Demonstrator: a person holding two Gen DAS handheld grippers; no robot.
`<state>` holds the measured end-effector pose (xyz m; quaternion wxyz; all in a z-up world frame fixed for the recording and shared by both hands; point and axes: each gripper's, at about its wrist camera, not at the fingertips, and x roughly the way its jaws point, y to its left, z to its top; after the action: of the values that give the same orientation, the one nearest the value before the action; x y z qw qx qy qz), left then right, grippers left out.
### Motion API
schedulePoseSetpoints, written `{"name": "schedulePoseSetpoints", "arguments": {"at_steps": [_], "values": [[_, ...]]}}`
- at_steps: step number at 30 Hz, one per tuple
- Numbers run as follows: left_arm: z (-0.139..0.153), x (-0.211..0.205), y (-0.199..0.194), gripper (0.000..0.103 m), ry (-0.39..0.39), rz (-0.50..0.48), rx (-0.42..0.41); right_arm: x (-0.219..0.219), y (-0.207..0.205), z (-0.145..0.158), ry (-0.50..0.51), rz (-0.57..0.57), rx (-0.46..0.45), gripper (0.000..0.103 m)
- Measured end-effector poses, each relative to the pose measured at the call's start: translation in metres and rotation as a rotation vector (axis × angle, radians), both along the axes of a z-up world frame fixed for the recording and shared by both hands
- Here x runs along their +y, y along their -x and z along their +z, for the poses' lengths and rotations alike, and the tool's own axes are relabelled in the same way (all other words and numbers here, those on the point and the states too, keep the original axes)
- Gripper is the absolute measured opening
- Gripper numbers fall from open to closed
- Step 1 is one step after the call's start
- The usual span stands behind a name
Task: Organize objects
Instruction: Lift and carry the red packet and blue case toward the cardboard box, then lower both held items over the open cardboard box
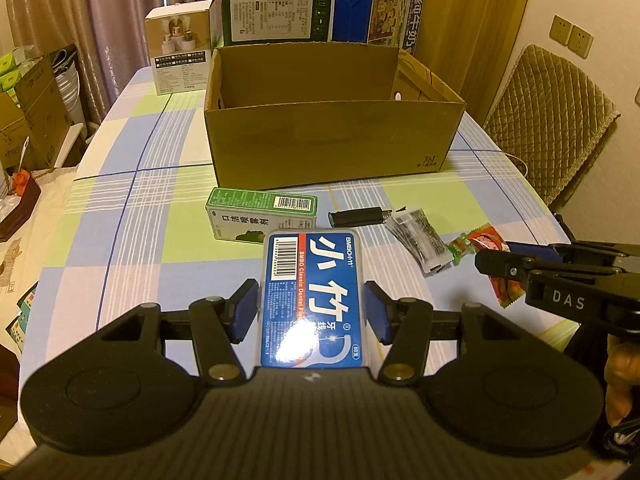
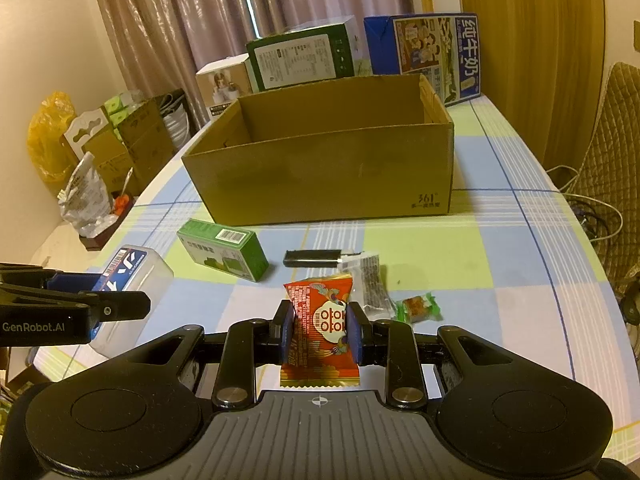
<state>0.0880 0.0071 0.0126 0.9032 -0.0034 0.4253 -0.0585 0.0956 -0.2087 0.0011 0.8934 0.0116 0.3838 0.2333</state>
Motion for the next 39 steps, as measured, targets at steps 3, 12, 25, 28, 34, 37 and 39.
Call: {"name": "schedulePoseSetpoints", "arguments": {"at_steps": [3, 12, 25, 28, 34, 37, 39], "values": [[-0.001, -0.001, -0.001, 0.052, -0.001, 0.0, 0.002, -0.001, -0.001, -0.001, 0.0, -0.001, 0.004, 0.025], [-0.002, 0.0, -0.006, 0.052, 0.006, -0.008, 0.004, -0.004, -0.004, -0.001, 0.002, -0.004, 0.014, 0.025], [0.042, 0.003, -0.062, 0.052, 0.035, -0.057, -0.06, -0.001, -0.059, 0.047, -0.02, 0.025, -0.047, 0.025], [0.059, 0.003, -0.088, 0.052, 0.016, -0.074, -0.081, 0.005, -0.083, 0.067, -0.01, 0.049, -0.08, 0.025], [0.084, 0.006, -0.137, 0.052, -0.005, -0.088, -0.097, 0.018, -0.136, 0.095, -0.009, 0.078, -0.091, 0.025], [0.09, 0.006, -0.159, 0.052, -0.04, -0.09, -0.095, 0.023, -0.157, 0.102, -0.012, 0.081, -0.084, 0.025], [0.09, 0.006, -0.171, 0.052, -0.037, -0.092, -0.084, 0.028, -0.171, 0.104, -0.012, 0.081, -0.076, 0.025]]}}
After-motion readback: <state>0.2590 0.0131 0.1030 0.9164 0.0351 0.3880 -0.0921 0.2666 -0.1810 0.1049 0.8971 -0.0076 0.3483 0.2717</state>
